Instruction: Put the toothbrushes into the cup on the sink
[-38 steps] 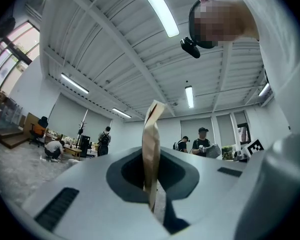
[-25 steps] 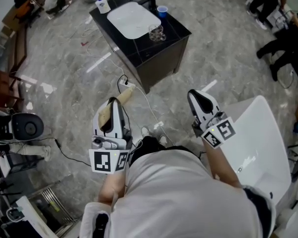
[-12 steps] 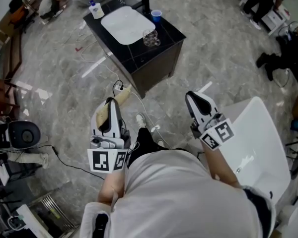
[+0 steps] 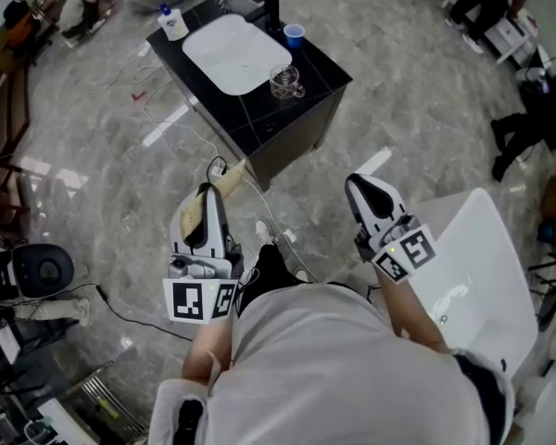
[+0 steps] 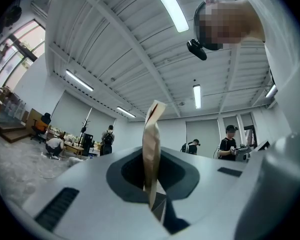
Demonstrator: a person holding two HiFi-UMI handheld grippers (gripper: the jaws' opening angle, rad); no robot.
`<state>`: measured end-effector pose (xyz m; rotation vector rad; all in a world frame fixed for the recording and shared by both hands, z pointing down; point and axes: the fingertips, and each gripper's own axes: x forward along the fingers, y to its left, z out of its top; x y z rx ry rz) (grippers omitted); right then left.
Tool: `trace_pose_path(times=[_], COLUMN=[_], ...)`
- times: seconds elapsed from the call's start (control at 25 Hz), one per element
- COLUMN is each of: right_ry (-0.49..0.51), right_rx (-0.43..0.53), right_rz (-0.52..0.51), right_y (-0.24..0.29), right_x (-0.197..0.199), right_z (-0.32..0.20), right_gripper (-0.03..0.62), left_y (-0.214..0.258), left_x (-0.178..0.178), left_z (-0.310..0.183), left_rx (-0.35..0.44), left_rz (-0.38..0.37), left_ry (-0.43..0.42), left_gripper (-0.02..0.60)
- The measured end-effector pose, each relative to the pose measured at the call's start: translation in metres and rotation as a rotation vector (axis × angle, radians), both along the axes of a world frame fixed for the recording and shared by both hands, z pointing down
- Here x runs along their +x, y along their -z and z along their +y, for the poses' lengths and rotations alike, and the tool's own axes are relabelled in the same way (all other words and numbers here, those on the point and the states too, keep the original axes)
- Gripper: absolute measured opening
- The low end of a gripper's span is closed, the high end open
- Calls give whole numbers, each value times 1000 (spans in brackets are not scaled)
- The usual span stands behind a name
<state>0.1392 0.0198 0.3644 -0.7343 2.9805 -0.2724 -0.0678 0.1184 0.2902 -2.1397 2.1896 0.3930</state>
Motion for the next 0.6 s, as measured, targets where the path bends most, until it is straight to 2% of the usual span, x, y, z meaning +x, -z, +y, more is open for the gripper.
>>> trace_pose_path(times=[0.2, 0.6], right_ry=[-2, -55], right_rx=[-2, -15], right_rz=[5, 45], right_y=[-1, -1], right_x=[-34, -85], right_z=[-29, -70], right_gripper=[48, 48], left_y=[-6, -15], left_x=[-29, -71], left_z=[-34, -92], left_rx=[-14, -35], left_rz=[6, 49], left_ry=[-23, -128], left_gripper=[12, 12])
